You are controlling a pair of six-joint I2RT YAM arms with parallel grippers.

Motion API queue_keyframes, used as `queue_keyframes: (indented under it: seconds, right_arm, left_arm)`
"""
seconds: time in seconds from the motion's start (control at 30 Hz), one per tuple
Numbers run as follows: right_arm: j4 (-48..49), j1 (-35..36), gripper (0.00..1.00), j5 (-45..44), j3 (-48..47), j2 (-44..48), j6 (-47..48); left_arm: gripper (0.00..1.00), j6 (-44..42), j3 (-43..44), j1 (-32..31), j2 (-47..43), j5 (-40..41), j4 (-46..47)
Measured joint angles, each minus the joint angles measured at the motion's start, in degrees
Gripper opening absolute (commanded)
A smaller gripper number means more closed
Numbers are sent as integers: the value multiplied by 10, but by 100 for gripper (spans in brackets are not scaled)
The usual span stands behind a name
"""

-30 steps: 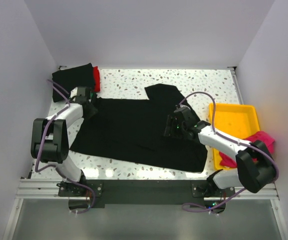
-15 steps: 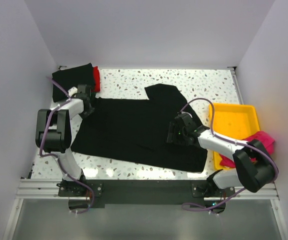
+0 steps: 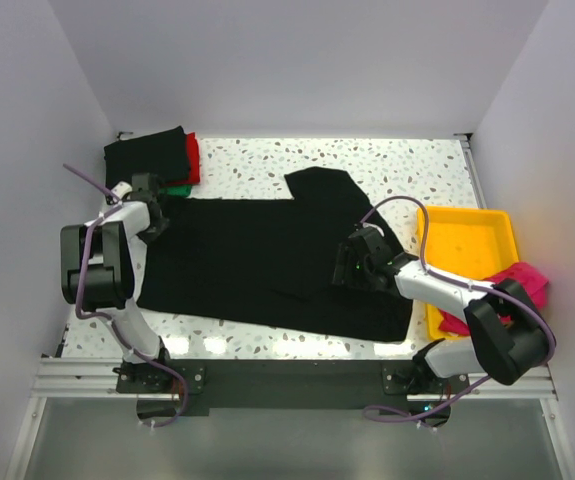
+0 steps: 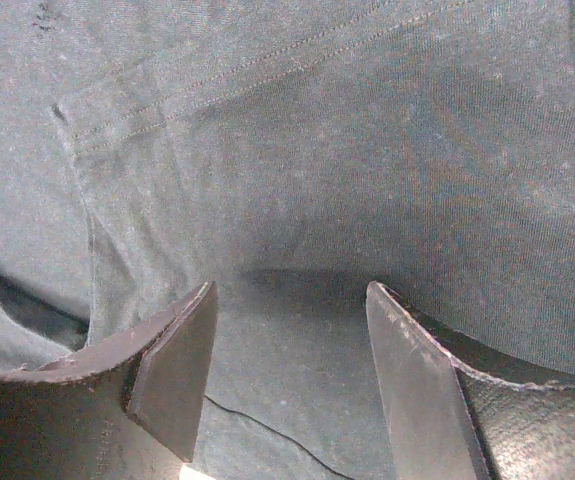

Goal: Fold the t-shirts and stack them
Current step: Fold the tshirt

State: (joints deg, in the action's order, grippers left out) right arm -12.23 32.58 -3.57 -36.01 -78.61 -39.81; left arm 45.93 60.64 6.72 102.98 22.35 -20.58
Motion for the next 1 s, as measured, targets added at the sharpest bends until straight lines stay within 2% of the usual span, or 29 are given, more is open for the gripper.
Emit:
queue_keyframes:
  seconds: [0.13,0.27,0.43,0.63,0.8,1.0]
  right_arm:
    - [1,0,66,0,0,0,0]
    - [-2,0,67,0,-1,0,3]
    - [-24,0,68,-1,-3,9,11]
    - [-63,12,68,-15,-10,34,18]
    - [-71,43,68,-26,-22,23,18]
    - [-68,74,68,-34,-27,-13,11]
  left_arm:
    - [53,-7,1,0,-2,-10,0]
    - [58,-27,1,0,-16,-35,-18]
    - [61,-42,-14,-1,-100,-69,-37]
    - [61,-28,-110,-46,-248,-79,-27]
    - [62,20,-218,-108,-274,-92,-7]
    - [61,74,-302,-110,-317,-94,27]
